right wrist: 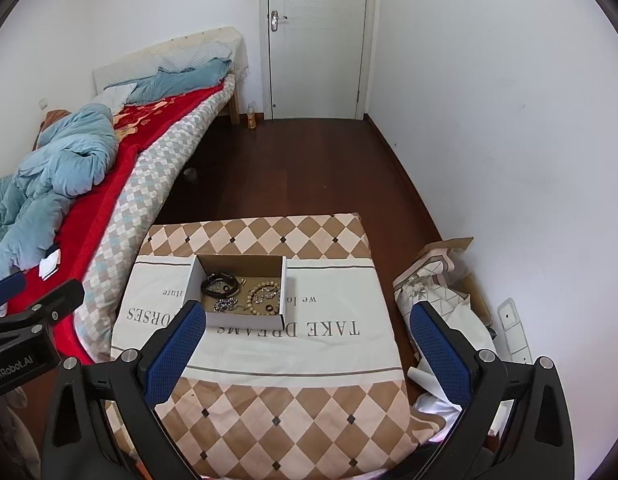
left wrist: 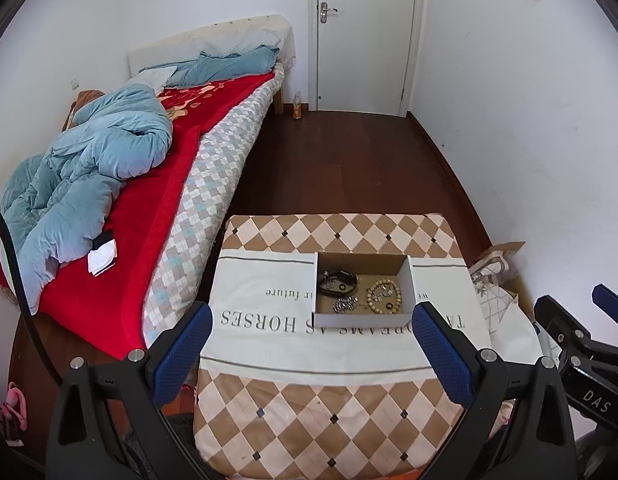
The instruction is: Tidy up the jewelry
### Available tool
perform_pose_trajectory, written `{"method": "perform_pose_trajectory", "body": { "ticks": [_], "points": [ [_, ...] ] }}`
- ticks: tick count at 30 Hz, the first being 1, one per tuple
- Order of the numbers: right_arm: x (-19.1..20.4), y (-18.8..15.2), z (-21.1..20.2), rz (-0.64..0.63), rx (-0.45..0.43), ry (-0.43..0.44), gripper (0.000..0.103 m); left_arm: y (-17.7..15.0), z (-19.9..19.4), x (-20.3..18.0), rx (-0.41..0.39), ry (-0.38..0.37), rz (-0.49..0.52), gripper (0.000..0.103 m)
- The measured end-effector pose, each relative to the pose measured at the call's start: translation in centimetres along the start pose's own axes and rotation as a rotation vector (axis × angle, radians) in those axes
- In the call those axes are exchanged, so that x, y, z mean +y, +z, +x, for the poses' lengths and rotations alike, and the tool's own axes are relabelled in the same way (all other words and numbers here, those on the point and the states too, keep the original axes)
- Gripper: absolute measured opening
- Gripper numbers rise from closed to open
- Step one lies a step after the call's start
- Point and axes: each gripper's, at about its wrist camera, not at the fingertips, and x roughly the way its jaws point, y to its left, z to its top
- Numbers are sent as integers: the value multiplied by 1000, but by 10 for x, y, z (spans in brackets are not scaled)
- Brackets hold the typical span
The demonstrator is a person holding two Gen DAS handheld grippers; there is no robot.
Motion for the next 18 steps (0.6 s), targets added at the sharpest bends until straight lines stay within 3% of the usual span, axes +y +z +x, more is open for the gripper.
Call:
{"method": "perform_pose_trajectory", "body": {
  "ticks": [18],
  "points": [
    [11,5,80,-34,120,8,103,4,61,8,86,20,12,102]
  ]
}}
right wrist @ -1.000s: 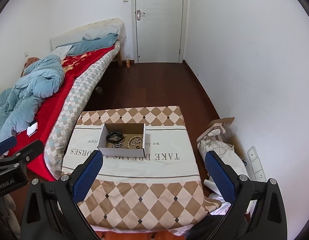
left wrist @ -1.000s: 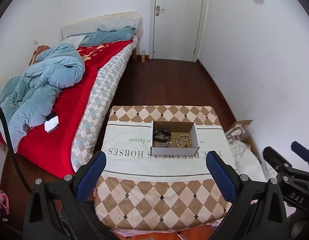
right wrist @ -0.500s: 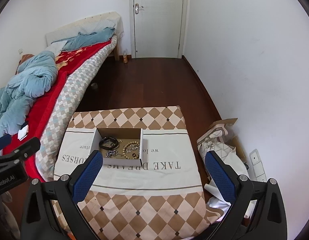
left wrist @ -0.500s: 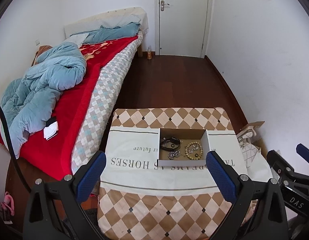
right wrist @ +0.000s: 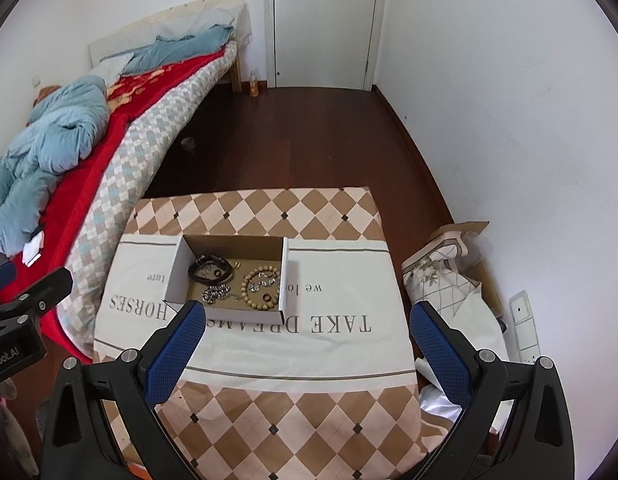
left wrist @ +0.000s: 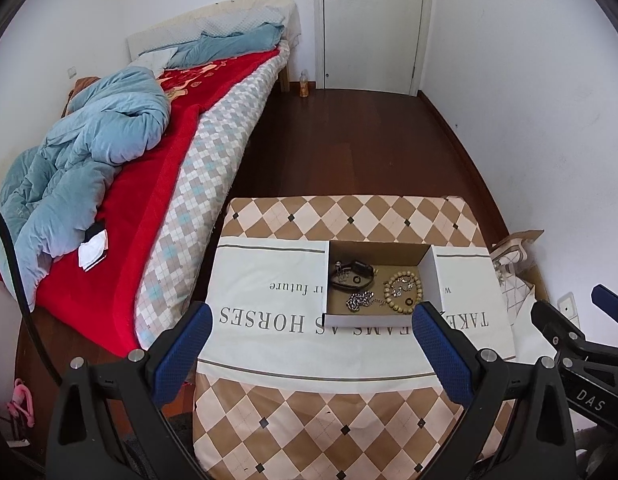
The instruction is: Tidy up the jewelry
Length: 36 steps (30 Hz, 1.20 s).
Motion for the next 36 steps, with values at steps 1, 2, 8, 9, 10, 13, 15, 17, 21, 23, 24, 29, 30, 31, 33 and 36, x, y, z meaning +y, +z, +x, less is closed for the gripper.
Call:
{"method": "perform_pose_trajectory", "body": {
  "ticks": [1,2,8,9,10,13,15,17,21,23,24,29,30,31,33,36],
  "points": [
    [1,0,2,-1,2,-1,103,-1,1,-1,2,-4,3,102],
    [2,0,3,-5,5,-2,103,-1,2,-1,3,-3,4,102],
    [5,2,5,-17,5,-7,103,-2,5,-2,2,-13,12,102],
    [4,2,4,-19,6,-8,103,-2,5,-2,0,-13,13,102],
    [4,3,4,-19,6,-9,103,-2,5,-2,0,-11,16,102],
    [4,3,5,-19,10,-8,103,-2,6,-1,-1,-10,16,102],
    [4,4,5,-20,9,-7,103,-2,5,-1,-4,-5,19,102],
    [4,4,5,-19,7,-8,103,-2,6,-1,-3,-6,19,102],
    [4,4,5,-19,8,-6,103,-2,5,-1,-4,-5,18,102],
    [3,4,4,-21,8,-7,103,-2,5,-1,-7,-6,21,102],
    [3,4,4,-19,9,-4,103,-2,5,-1,-7,-6,21,102],
    [3,5,3,-21,8,-4,103,-2,5,-2,-6,-10,23,102],
    [3,5,3,-23,9,-5,103,-2,4,-2,-5,-13,23,102],
    [3,5,3,-23,8,-4,103,-2,4,-3,-4,-12,24,102],
    [4,6,2,-25,7,-5,103,-3,3,-3,-4,-13,26,102],
    [3,5,0,-24,5,-2,103,-3,2,-4,-4,-13,28,102]
  ]
}}
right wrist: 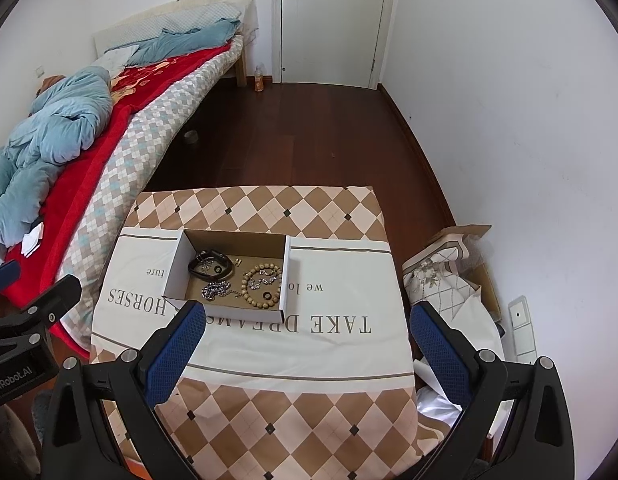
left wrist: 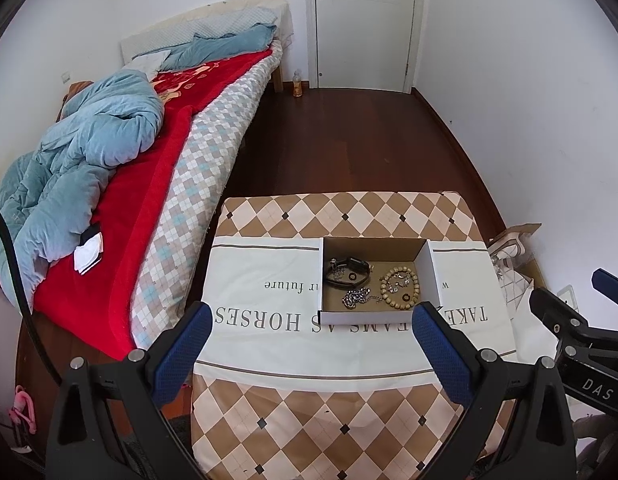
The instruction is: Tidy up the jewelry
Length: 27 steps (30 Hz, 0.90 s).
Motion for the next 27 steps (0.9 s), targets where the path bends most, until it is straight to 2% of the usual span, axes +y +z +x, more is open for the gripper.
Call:
{"method": "perform_pose_trajectory", "body": {
  "ticks": [27],
  "points": [
    [-3,0,-9,-1,-12,5,103,-3,-3,1,-18,13,16,102]
  ]
}}
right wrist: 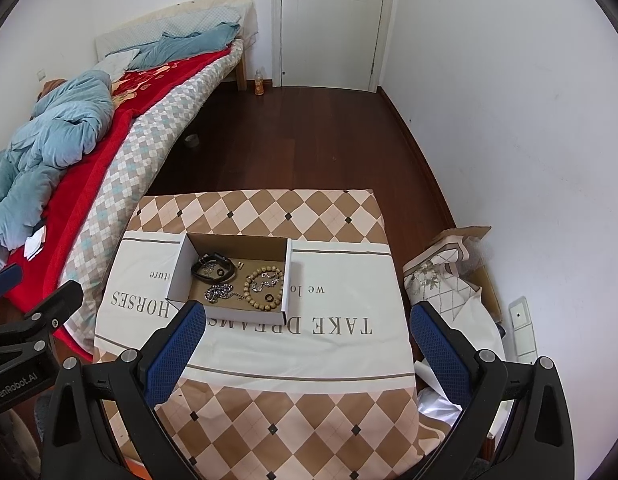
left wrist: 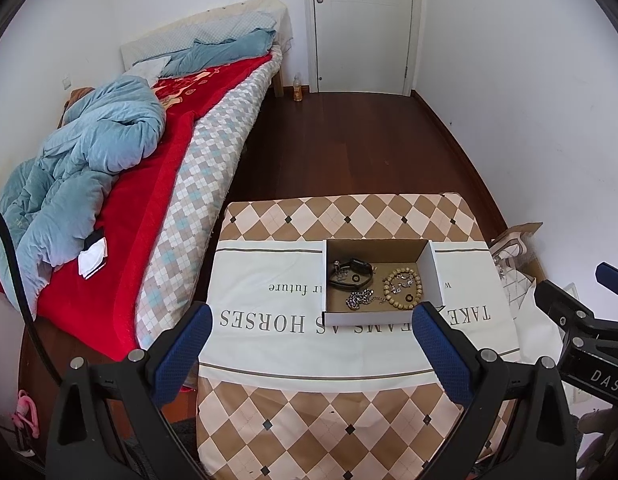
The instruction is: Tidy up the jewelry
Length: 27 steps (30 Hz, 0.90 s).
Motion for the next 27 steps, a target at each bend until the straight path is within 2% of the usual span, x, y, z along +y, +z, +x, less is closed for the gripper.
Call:
{"method": "perform_pose_trajectory", "body": {
  "ticks": [27],
  "points": [
    [-4,3,-2,0,-3,3,103,2,-5,3,-15,-4,-3,103]
  ]
}}
